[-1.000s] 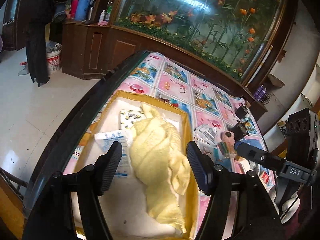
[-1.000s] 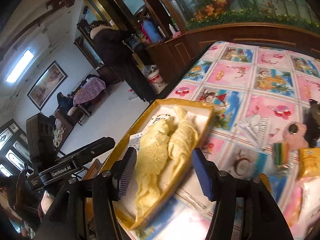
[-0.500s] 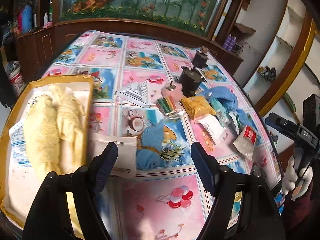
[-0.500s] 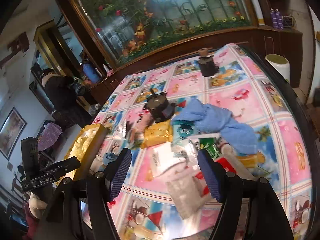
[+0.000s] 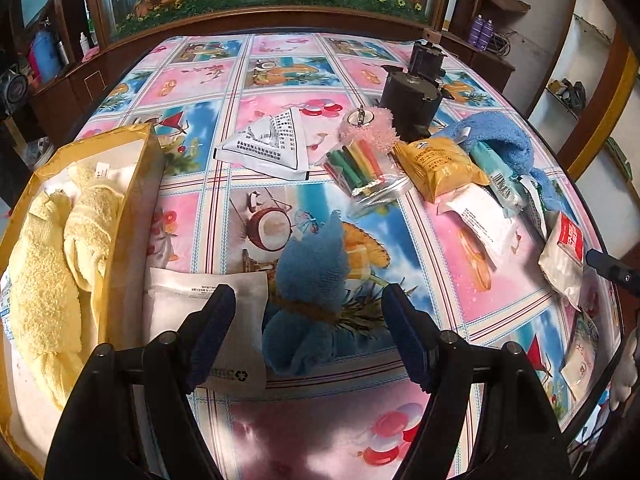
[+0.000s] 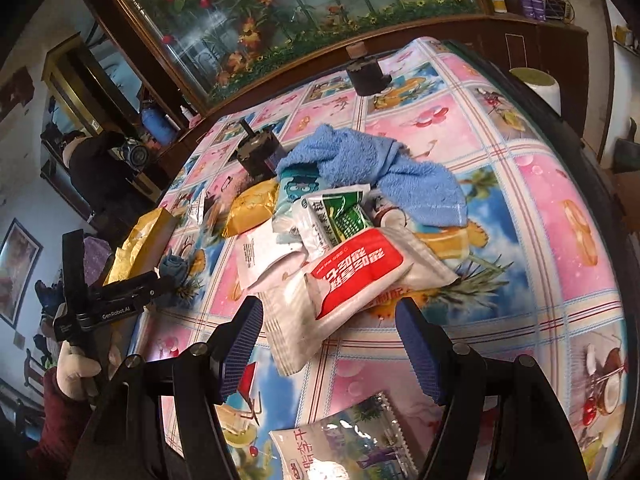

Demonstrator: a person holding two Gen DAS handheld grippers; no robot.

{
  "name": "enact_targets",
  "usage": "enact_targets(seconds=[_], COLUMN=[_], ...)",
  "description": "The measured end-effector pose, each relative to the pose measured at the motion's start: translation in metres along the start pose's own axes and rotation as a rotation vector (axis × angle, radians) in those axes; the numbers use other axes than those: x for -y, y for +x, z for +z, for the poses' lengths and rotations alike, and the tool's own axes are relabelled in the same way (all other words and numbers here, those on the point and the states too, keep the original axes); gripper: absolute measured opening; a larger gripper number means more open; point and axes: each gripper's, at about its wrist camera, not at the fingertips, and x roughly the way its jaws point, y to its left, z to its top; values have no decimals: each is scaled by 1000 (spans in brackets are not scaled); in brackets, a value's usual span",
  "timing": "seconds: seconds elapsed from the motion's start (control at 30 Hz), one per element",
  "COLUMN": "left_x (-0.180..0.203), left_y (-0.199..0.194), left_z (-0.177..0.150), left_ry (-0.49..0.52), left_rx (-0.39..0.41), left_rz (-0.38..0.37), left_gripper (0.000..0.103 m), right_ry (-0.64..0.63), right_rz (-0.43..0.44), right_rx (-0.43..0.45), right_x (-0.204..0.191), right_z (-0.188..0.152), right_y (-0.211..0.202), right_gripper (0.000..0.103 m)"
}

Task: Organize soft objects
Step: 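Withdraw both tools from the box back over the table, then grasp the blue knitted plush with left tool while right tool grasps the red-label white packet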

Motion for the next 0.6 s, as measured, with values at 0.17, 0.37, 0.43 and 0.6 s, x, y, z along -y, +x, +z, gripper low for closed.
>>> enact_targets(seconds=[0.17, 0.37, 0.43, 0.6], left_x=[0, 16, 16, 10], left_y=[8, 23, 22, 10], left_z=[5, 10, 11, 10], left_ry=[0, 106, 93, 53], left_rx=[-7, -25, -31, -9], left_rz=[1, 35, 3, -63], left_gripper=[75, 76, 60, 24], right_ry=[46, 102, 125, 232], right_rz=[38, 11, -2, 73], right_rx=[-44, -39, -40, -42], right_x=[-3, -6, -6, 12], right_z=[-3, 5, 6, 4], right_y=[17, 32, 38, 46], right_gripper=[72, 72, 65, 19])
